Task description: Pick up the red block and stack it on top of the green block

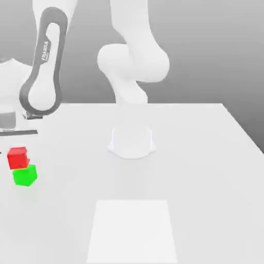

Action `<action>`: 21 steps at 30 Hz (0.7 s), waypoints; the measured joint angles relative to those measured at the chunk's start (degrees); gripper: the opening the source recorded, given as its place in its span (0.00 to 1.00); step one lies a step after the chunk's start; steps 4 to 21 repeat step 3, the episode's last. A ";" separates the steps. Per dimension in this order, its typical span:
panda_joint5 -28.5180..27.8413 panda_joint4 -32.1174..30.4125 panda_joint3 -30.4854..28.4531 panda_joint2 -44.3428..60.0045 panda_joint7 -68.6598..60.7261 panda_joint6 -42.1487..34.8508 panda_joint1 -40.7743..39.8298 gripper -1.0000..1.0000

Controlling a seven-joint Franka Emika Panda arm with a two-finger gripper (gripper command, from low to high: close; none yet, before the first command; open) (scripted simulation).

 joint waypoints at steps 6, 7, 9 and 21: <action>1.02 0.01 0.64 1.30 -0.77 0.62 -0.30 1.00; 1.02 0.01 0.64 1.30 -0.77 0.62 -0.30 1.00; 1.02 0.01 0.64 1.30 -0.77 0.62 -0.30 1.00; 1.02 0.01 0.64 1.30 -0.77 0.62 -0.30 1.00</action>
